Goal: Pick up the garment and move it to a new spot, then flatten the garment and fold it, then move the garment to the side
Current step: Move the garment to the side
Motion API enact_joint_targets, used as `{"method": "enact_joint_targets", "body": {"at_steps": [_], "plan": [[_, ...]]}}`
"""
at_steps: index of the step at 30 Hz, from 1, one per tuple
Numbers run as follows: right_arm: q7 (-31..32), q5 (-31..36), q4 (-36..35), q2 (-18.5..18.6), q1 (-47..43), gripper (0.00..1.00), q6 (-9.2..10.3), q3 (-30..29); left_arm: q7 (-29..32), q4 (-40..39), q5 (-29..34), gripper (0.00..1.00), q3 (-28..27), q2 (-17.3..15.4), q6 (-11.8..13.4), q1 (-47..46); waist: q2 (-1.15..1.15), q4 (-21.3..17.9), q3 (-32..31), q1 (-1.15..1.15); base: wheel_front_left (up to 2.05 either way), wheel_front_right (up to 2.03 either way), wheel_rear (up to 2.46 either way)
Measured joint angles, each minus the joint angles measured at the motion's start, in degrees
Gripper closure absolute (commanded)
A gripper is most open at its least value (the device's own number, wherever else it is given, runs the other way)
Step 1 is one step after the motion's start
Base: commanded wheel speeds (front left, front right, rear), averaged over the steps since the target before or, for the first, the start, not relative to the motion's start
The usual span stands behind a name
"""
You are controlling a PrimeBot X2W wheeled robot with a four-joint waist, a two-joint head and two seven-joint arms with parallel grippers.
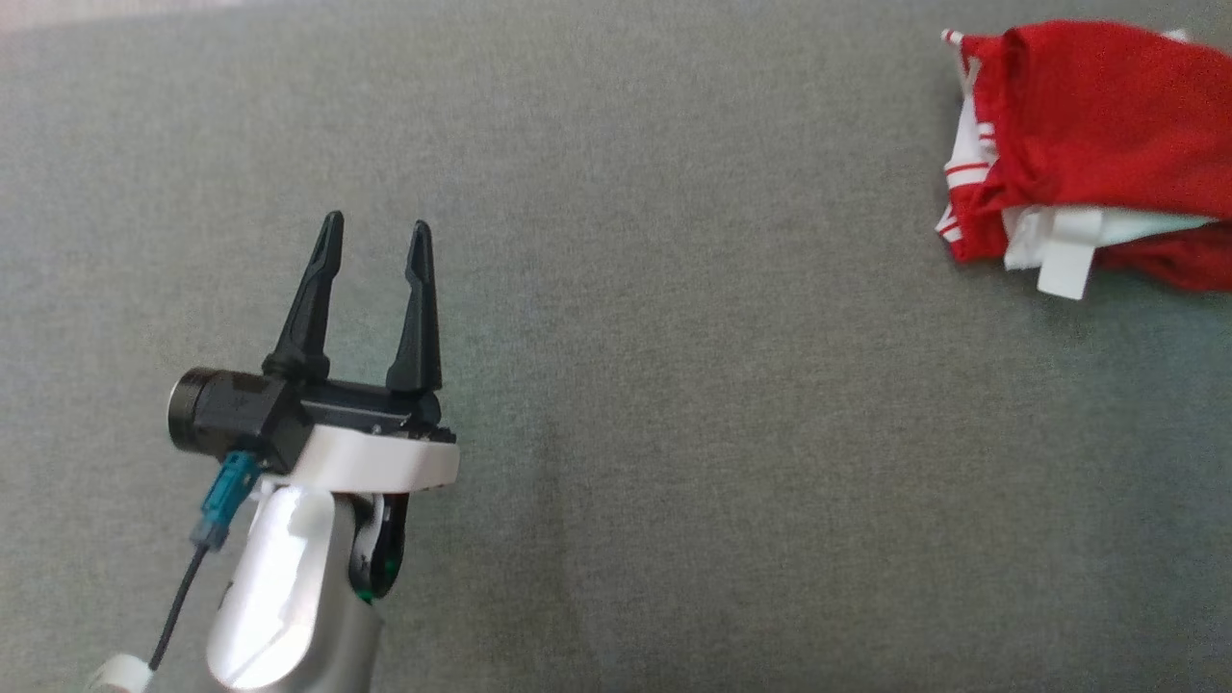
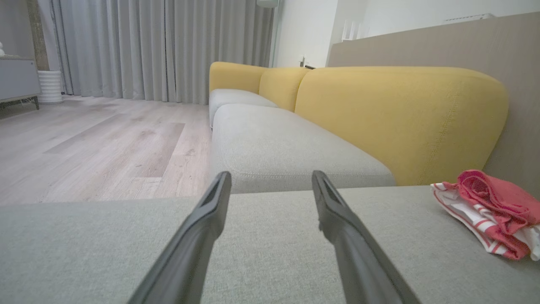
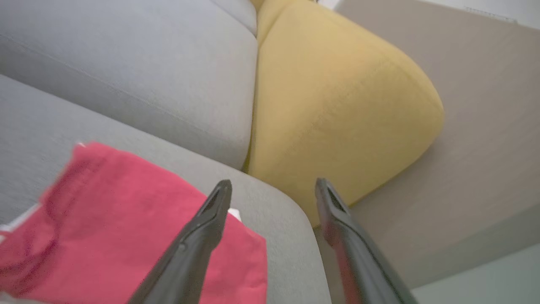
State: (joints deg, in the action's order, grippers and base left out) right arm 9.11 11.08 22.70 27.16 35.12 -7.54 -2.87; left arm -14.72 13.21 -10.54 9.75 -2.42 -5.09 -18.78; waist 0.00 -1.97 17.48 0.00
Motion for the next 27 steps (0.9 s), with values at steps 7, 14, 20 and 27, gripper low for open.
{"method": "enact_joint_targets", "body": {"at_steps": [7, 14, 20, 27], "plan": [[-2.4, -3.1, -6.2, -6.7, -3.3, 0.0, 0.0, 2.3, 0.0, -0.5, -0.2, 0.0, -0.9, 0.0, 0.6, 1.4, 0.0, 0.2, -5.1, -0.01, 0.0, 0.0, 0.0], [-7.8, -7.4, -10.1, -17.5, -9.5, 0.0, 0.0, 1.9, 0.0, -1.5, -0.1, 0.0, -2.6, 0.0, 1.6, 5.0, 0.0, 1.2, -9.7, -0.01, 0.0, 0.0, 0.0], [-14.9, -12.3, -8.0, -24.0, -18.8, 0.0, 0.0, 1.0, 0.0, -2.1, -1.3, 0.0, -3.7, 0.0, 2.8, 10.4, 0.0, 1.4, -13.5, -0.01, 0.0, 0.0, 0.0], [-20.7, -20.1, -1.1, -24.1, -25.5, 0.0, 0.0, 3.0, 0.0, -1.9, -1.7, 0.0, -3.5, 0.0, 3.6, 13.6, 0.0, 1.3, -15.6, -0.01, 0.0, 0.0, 0.0]]}}
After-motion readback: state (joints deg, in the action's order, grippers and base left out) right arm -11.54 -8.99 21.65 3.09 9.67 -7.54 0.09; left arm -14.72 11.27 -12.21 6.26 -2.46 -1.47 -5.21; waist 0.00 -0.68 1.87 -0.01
